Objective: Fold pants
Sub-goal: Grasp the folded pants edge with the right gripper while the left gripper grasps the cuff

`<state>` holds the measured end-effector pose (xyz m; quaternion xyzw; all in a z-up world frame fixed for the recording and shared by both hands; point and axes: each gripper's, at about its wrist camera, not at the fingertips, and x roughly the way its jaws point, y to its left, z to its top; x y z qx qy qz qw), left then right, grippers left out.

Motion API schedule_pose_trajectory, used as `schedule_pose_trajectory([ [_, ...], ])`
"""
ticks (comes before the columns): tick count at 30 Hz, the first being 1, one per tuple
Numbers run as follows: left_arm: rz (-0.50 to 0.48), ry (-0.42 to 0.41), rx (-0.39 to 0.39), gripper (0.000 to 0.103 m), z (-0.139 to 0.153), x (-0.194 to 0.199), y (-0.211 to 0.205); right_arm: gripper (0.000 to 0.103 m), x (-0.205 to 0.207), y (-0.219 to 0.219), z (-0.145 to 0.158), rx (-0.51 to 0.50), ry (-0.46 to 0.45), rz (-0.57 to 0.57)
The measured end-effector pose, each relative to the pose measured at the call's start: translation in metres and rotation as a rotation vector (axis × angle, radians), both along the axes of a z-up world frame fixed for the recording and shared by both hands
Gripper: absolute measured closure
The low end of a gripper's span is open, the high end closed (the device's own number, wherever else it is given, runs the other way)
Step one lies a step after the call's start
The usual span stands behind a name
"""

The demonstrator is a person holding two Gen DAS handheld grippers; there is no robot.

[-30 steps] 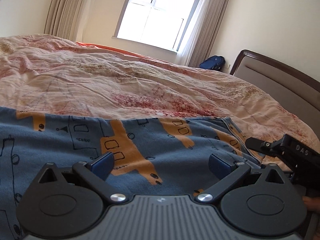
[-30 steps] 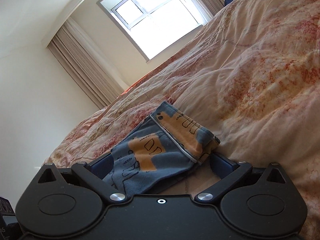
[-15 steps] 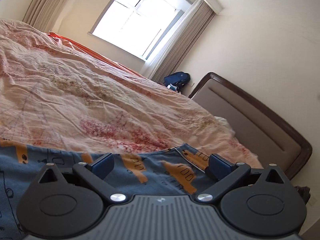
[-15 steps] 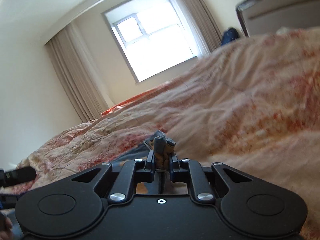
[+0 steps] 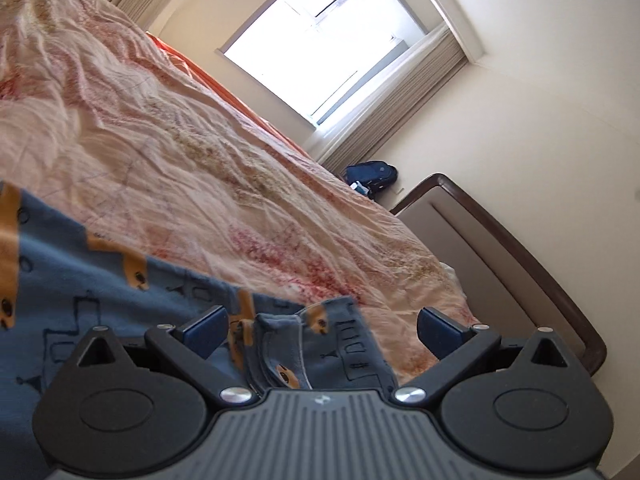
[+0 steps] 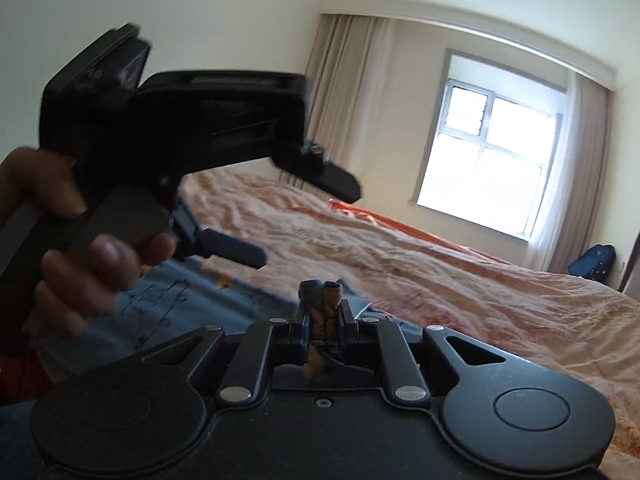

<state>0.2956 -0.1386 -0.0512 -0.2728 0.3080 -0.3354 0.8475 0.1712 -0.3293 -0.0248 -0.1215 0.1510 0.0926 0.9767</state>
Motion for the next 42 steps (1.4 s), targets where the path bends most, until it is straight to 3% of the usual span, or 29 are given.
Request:
schedule_pose_trajectory([
  [4, 0.002, 0.016, 0.014, 0.001, -0.012, -0.004, 0.011, 0.089, 0.004, 0.017, -0.035, 0.024, 0.111, 0.011],
  [6, -0.018, 0.043, 0.005, 0.001, -0.017, -0.001, 0.012, 0.089, 0.002, 0.016, -0.043, 0.055, 0.125, -0.007],
  [12, -0.037, 0.21, -0.092, 0.001, -0.03, 0.014, 0.004, 0.089, -0.003, -0.002, -0.038, 0.206, 0.052, -0.051],
  [16, -0.075, 0.227, -0.063, 0.001, -0.031, 0.018, -0.017, 0.089, -0.021, -0.013, -0.033, 0.308, -0.016, -0.1],
  [19, -0.034, 0.248, -0.046, 0.002, -0.034, 0.019, -0.027, 0.089, -0.031, -0.018, -0.034, 0.355, -0.044, -0.11],
  [21, -0.002, 0.248, -0.034, 0.009, -0.034, 0.019, -0.03, 0.089, -0.032, -0.018, -0.037, 0.361, -0.037, -0.102],
  [23, 0.003, 0.248, -0.033, 0.031, -0.034, 0.02, -0.033, 0.089, -0.032, -0.017, -0.04, 0.35, -0.028, -0.1],
  [26, 0.022, 0.254, 0.002, 0.053, -0.036, 0.02, -0.035, 0.089, -0.03, -0.016, -0.043, 0.344, -0.021, -0.093],
  [34, 0.064, 0.25, 0.092, 0.087, -0.038, 0.018, -0.036, 0.089, -0.03, -0.016, -0.045, 0.334, -0.02, -0.118],
  [42, 0.071, 0.157, 0.106, 0.093, -0.017, 0.005, -0.031, 0.089, -0.032, -0.01, -0.04, 0.318, -0.014, -0.112],
])
